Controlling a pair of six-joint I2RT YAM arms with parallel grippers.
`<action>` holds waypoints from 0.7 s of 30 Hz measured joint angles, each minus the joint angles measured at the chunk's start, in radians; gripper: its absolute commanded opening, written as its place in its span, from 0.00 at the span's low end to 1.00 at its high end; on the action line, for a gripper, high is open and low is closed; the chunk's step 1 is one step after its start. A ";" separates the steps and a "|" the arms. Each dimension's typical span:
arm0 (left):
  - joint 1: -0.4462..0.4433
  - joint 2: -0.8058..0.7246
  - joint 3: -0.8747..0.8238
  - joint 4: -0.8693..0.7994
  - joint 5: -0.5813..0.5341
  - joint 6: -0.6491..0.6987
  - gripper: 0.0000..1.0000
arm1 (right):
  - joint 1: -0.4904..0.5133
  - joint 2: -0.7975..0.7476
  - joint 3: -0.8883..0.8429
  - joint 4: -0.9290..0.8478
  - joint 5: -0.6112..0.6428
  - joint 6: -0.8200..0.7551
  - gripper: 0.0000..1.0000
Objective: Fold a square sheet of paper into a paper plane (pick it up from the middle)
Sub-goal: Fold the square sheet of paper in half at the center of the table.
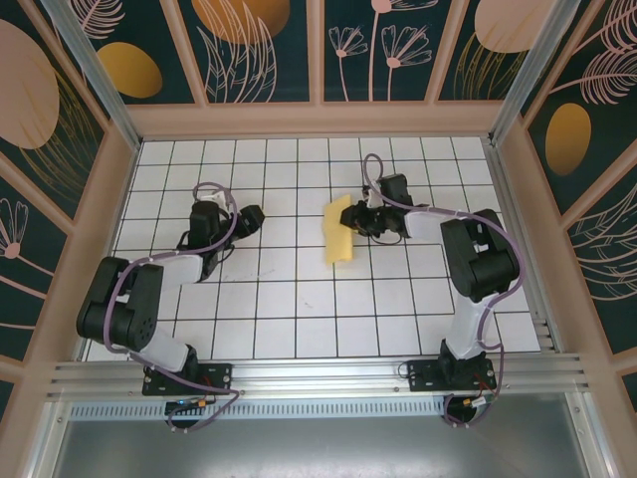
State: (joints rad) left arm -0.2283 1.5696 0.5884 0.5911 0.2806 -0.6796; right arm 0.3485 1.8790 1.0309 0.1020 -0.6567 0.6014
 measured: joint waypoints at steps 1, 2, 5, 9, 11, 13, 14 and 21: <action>-0.013 0.014 0.008 0.002 0.000 -0.006 0.67 | -0.010 0.000 0.000 0.000 0.000 0.000 0.25; -0.024 0.024 0.015 0.003 0.000 -0.011 0.67 | -0.018 0.000 0.000 0.000 0.000 0.000 0.25; -0.068 0.059 0.049 0.010 0.000 -0.023 0.67 | -0.043 0.000 0.000 -0.005 0.004 -0.020 0.26; -0.121 0.103 0.100 0.012 0.000 -0.033 0.67 | -0.080 0.002 0.000 -0.027 0.020 -0.056 0.27; -0.143 0.125 0.120 0.014 0.000 -0.039 0.67 | -0.098 0.003 0.000 -0.039 0.032 -0.069 0.27; -0.161 0.150 0.142 0.014 0.000 -0.044 0.67 | -0.113 0.005 0.000 -0.050 0.045 -0.076 0.27; -0.170 0.162 0.152 0.014 0.000 -0.047 0.67 | -0.117 0.006 0.000 -0.056 0.055 -0.080 0.28; -0.214 0.215 0.212 0.010 0.002 -0.052 0.66 | -0.121 0.043 0.001 -0.093 0.115 -0.106 0.26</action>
State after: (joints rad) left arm -0.4427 1.7844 0.8009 0.6014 0.2825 -0.7315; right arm 0.2279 1.9224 1.0317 0.0086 -0.5419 0.4953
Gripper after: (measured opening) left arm 0.663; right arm 0.269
